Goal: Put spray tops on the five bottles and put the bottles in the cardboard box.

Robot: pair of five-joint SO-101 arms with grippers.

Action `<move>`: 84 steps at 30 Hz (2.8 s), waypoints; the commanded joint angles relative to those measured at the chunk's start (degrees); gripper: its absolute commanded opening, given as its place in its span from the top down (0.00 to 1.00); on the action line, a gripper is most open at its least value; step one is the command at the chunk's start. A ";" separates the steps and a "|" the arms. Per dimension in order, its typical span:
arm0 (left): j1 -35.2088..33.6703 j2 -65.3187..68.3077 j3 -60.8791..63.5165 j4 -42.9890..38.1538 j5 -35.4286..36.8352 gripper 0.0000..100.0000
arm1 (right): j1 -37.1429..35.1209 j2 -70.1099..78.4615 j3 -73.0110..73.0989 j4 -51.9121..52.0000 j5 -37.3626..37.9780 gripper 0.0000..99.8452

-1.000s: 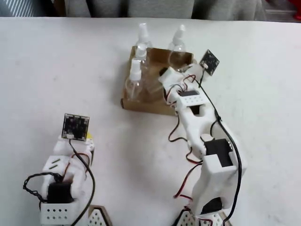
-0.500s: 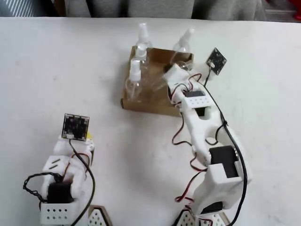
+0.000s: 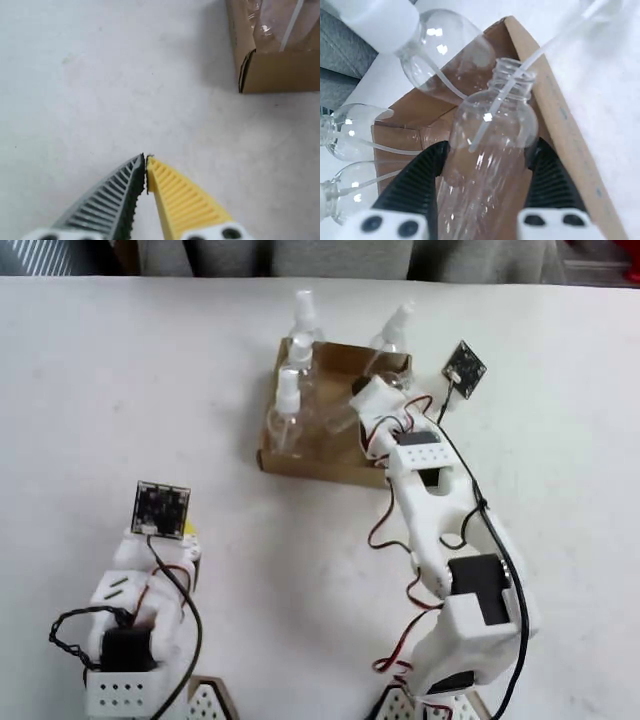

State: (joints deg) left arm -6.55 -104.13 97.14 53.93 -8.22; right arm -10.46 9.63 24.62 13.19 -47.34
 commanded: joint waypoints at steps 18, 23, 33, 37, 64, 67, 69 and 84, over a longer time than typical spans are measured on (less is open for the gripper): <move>0.48 -0.75 -0.18 -0.44 -0.62 0.97 | 1.10 -9.45 -0.79 11.91 0.26 0.95; 0.48 -0.75 -0.18 -0.44 -0.62 0.97 | 1.10 -14.11 -0.79 16.66 0.26 0.95; 0.40 -0.75 -0.18 -0.44 -0.62 0.97 | 2.15 -21.05 -0.79 25.19 0.35 0.95; 0.40 -0.75 -0.18 -0.44 -0.62 0.97 | 4.62 -24.22 -0.79 30.55 0.35 0.95; 0.40 -0.66 -0.18 0.00 -4.04 0.98 | 42.24 -36.70 12.22 53.76 83.08 0.94; 0.40 -0.66 -0.18 0.09 -4.04 0.98 | 48.48 -36.70 16.44 47.16 90.81 0.94; 0.40 -0.66 -0.18 0.09 -4.04 0.98 | 51.38 -36.70 19.43 43.03 93.80 0.94; 0.22 -0.66 -0.18 1.85 -4.13 0.97 | 53.49 -37.23 25.05 38.55 105.23 0.77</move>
State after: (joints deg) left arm -6.55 -104.13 97.14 54.99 -11.74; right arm 42.73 -25.54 50.99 52.48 57.10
